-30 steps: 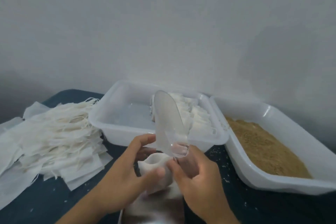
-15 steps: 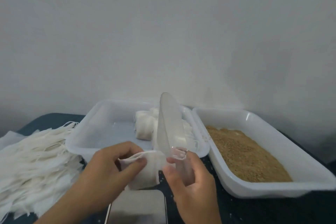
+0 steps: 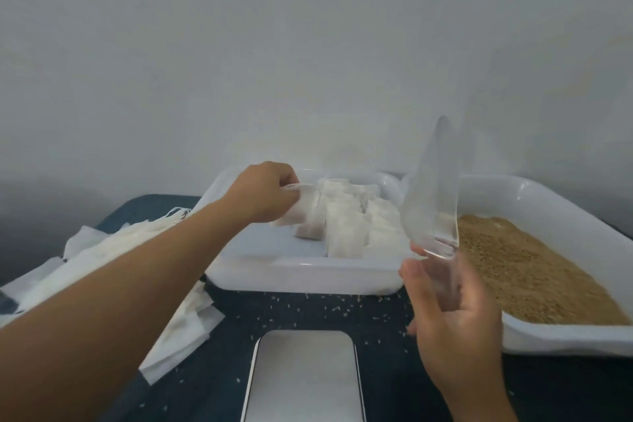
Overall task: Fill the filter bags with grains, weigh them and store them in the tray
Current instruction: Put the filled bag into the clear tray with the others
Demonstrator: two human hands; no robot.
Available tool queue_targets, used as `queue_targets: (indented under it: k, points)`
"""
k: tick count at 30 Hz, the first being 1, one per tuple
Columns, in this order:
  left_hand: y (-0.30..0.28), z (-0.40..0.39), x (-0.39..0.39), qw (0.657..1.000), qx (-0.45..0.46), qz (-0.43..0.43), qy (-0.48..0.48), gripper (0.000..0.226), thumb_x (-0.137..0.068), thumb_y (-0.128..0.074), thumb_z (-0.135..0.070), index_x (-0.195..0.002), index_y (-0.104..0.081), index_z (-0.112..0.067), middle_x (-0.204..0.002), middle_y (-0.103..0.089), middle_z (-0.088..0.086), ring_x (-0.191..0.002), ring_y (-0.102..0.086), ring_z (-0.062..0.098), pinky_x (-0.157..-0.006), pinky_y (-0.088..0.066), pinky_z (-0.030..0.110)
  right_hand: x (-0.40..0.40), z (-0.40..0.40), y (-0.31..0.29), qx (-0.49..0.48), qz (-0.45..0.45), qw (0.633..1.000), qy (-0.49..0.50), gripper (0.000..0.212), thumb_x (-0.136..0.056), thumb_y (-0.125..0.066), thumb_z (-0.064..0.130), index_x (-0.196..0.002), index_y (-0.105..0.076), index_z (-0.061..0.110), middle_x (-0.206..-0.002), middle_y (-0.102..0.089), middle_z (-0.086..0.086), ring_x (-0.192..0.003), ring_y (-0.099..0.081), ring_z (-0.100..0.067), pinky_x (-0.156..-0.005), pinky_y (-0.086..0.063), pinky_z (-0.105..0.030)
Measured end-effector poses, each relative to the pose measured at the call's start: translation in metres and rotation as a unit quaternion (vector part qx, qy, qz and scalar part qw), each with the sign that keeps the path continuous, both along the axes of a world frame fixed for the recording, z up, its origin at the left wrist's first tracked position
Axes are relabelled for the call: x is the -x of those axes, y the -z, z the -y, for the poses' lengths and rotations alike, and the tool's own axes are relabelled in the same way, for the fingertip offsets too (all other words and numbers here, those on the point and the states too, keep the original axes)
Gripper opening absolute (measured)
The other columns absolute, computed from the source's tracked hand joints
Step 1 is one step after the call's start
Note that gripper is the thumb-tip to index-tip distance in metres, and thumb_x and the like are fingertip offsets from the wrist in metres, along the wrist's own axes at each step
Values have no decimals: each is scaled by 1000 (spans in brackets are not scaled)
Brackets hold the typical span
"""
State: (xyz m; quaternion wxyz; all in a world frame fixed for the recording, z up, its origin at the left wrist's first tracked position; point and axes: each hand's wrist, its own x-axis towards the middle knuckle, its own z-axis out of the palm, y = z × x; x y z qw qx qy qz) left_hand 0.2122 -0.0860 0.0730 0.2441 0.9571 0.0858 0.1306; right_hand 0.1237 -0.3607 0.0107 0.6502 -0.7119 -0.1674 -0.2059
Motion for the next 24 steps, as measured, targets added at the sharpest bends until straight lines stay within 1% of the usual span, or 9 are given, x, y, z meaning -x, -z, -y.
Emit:
queue_targets:
  k: [2, 5, 9, 12, 15, 17, 19, 21, 24]
  points:
    - [8, 0, -17, 999, -37, -31, 8, 10, -92, -59, -27, -83, -61, -30, -89, -65, -9, -79, -58, 10, -60, -41, 26, -2, 1, 2, 0, -8, 1000, 0, 27, -80, -62, 65, -105, -66, 55, -90, -75, 14, -54, -63, -6, -52, -53, -19]
    - [19, 2, -38, 994, -89, -64, 15, 12, -95, -57, -27, -83, -58, -28, -89, -62, -9, -86, -57, 18, -66, -41, 28, -4, 3, 4, 12, -10, 1000, 9, 28, -80, -62, 66, -104, -67, 52, -82, -74, 8, -50, -60, -11, -50, -55, -27]
    - [28, 7, -63, 981, -144, -126, 37, 19, -99, -55, -23, -105, -71, -13, -110, -67, 0, -104, -61, 25, -80, -48, 32, -9, 6, 5, 21, -18, 999, 23, 28, -79, -61, 68, -100, -66, 50, -76, -72, 3, -49, -59, -17, -51, -56, -34]
    - [31, 13, -78, 976, -161, -141, 50, 24, -101, -54, -22, -114, -71, -12, -122, -66, 2, -111, -61, 26, -86, -47, 31, -12, 7, 7, 30, -30, 999, 27, 32, -79, -61, 70, -99, -66, 46, -74, -70, 1, -50, -58, -16, -53, -58, -44]
    - [35, 15, -92, 975, -163, -143, 41, 23, -101, -53, -22, -117, -69, -18, -125, -64, 0, -110, -58, 24, -90, -49, 33, -17, 8, 9, 45, -45, 998, 26, 32, -80, -62, 72, -99, -63, 46, -74, -69, 6, -56, -63, -11, -56, -58, -41]
    - [41, 16, -98, 977, -158, -140, 22, 25, -99, -54, -20, -122, -65, -23, -129, -63, -1, -115, -58, 23, -97, -51, 37, -20, 8, 10, 45, -58, 997, 19, 28, -82, -65, 70, -105, -60, 53, -82, -71, 12, -67, -68, -8, -61, -57, -29]
    - [47, 16, -100, 981, -146, -128, 3, 32, -97, -55, -18, -127, -61, -26, -126, -58, -1, -117, -58, 24, -97, -51, 38, -23, 8, 9, 43, -77, 996, 9, 39, -73, -63, 67, -111, -56, 61, -87, -72, 18, -70, -70, -5, -62, -55, -19]
    - [52, 14, -100, 985, -131, -109, -5, 36, -94, -58, -20, -130, -57, -27, -118, -51, -1, -112, -58, 24, -93, -52, 37, -23, 8, 9, 48, -98, 994, 2, 44, -70, -60, 71, -113, -51, 66, -94, -70, 24, -71, -70, -4, -63, -56, -20]
    - [46, 8, -93, 991, -105, -84, -8, 39, -91, -61, -22, -130, -54, -27, -123, -53, 2, -112, -58, 25, -92, -52, 39, -23, 10, 8, 33, -117, 993, -5, 41, -69, -58, 72, -109, -48, 74, -103, -68, 27, -72, -69, -5, -62, -55, -22]
